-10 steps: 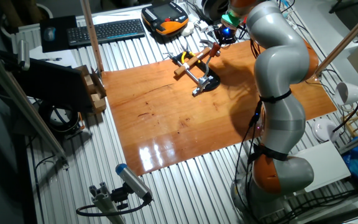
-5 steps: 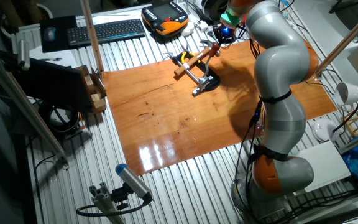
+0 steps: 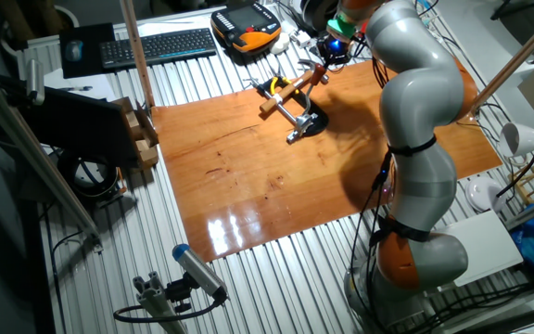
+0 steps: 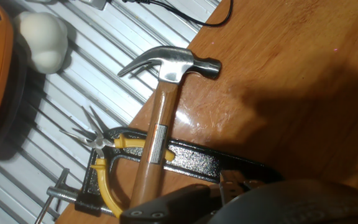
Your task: Pull up the lever
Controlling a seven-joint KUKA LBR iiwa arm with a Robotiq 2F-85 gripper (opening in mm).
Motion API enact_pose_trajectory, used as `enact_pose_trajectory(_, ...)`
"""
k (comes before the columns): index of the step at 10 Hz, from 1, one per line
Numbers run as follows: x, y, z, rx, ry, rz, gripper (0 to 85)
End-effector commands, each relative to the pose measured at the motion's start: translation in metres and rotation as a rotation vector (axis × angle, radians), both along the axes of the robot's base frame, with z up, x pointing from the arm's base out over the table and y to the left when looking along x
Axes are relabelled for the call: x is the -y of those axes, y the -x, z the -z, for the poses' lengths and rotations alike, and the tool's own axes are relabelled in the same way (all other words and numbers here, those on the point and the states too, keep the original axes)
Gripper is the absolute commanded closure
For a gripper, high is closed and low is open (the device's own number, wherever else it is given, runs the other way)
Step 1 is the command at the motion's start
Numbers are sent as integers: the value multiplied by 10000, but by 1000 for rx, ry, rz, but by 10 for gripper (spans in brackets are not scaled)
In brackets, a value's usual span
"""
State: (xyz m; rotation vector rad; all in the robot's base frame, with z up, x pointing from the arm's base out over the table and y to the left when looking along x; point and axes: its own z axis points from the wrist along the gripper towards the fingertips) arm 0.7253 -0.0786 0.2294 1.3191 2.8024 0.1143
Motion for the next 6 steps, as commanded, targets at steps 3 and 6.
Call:
enact_pose_trajectory(3,-52,26,-51,1,4,0,850)
enact_pose_trajectory(6,-94,63,-100,0,17,-31,850)
